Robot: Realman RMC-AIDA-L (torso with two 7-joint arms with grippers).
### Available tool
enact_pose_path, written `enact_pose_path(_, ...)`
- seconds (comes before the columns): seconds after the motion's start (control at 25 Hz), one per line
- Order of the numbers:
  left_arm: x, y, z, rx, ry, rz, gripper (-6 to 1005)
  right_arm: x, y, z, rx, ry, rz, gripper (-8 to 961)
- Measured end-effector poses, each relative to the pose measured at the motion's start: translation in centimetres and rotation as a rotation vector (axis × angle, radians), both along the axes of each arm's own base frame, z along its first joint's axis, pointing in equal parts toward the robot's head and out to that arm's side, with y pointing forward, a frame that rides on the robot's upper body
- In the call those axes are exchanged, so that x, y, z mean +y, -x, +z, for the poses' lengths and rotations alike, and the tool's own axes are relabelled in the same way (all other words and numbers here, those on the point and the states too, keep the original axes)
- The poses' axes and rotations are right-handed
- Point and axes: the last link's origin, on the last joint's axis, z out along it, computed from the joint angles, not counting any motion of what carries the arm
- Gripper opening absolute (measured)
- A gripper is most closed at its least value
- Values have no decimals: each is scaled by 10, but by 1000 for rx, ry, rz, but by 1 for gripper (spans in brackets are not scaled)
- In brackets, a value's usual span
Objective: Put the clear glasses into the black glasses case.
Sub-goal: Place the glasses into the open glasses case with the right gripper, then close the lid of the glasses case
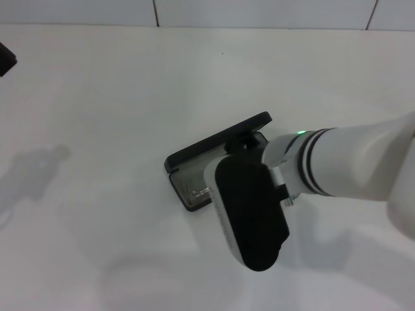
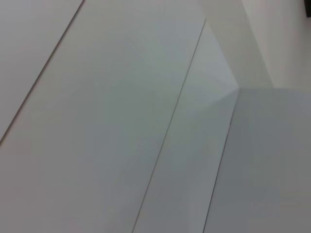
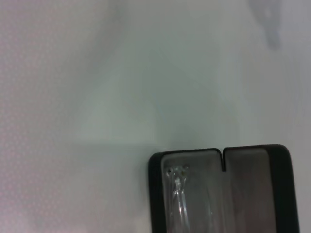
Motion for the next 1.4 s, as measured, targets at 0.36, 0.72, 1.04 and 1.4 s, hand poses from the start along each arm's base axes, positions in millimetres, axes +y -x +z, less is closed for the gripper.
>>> enact_pose_path(0.36,2,-2,1,19,18,-15,77,-11,7,42,233,-48,-164,148)
enact_pose_path(0.72,40,-37,-23,114,171,-137,77,31,-29,140,676,-275,-494,149)
enact_pose_path(1.04,99,-90,-92,331,331,-133,77,50,-102,198,979,-440,-735,155)
enact_pose_path(1.4,120,-112,-148,563,408,-89,117,38,-144,221,1307,-326,-752,162)
